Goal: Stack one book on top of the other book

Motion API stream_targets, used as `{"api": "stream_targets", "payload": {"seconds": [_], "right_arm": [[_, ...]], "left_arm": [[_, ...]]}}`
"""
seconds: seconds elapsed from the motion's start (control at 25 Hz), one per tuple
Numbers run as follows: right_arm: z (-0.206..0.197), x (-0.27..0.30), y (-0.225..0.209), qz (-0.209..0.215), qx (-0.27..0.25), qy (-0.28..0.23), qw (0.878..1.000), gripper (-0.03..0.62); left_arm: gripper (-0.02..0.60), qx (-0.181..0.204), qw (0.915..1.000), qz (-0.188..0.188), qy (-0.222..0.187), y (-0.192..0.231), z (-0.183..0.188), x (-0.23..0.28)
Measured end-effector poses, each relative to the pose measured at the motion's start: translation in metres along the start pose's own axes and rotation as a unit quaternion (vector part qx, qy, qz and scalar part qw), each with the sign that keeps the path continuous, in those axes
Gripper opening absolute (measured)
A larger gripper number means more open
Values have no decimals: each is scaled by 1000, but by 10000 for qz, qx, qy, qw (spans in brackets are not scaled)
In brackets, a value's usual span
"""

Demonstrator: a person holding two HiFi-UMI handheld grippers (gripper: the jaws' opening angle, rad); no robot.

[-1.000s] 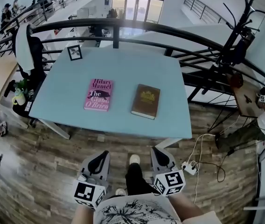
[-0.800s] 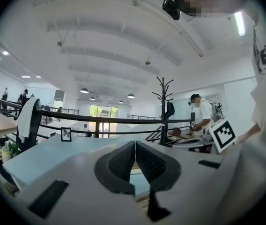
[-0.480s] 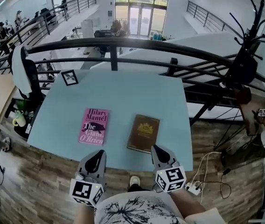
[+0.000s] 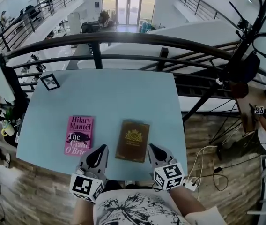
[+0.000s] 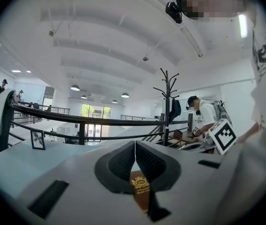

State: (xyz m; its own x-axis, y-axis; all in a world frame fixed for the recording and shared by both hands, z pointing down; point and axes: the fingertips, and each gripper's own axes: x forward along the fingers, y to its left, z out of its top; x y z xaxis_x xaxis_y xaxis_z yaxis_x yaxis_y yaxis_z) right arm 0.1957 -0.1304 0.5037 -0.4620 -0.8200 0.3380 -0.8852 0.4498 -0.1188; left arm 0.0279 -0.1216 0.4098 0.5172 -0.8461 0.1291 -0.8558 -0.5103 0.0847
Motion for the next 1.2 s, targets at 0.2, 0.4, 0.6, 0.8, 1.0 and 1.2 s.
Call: {"api": "stream_targets", "payload": {"seconds": [0.2, 0.4, 0.6, 0.8, 1.0, 1.2], "right_arm": [[-27, 16, -16, -289, 409, 487, 9976, -6], [-43, 36, -29, -574, 760, 756, 9926, -5], [-85, 65, -29, -390, 1023, 1473, 9830, 181], [-123, 86, -31, -365, 1284, 1990, 9709, 247], [-150, 100, -35, -418, 1705, 2216, 9592, 287], [-162, 106, -41, -475, 1846, 2369, 9526, 245]], "left_arm": [[11, -133, 9990, -354, 248, 9, -12, 33], [11, -221, 9963, -748, 366, 19, -23, 57], [11, -207, 9945, -887, 520, 31, -46, 73], [11, -387, 9920, -920, 770, 46, -78, 83], [11, -452, 9881, -985, 1089, 50, -106, 90], [12, -610, 9747, -1204, 1780, 40, -141, 104]]}}
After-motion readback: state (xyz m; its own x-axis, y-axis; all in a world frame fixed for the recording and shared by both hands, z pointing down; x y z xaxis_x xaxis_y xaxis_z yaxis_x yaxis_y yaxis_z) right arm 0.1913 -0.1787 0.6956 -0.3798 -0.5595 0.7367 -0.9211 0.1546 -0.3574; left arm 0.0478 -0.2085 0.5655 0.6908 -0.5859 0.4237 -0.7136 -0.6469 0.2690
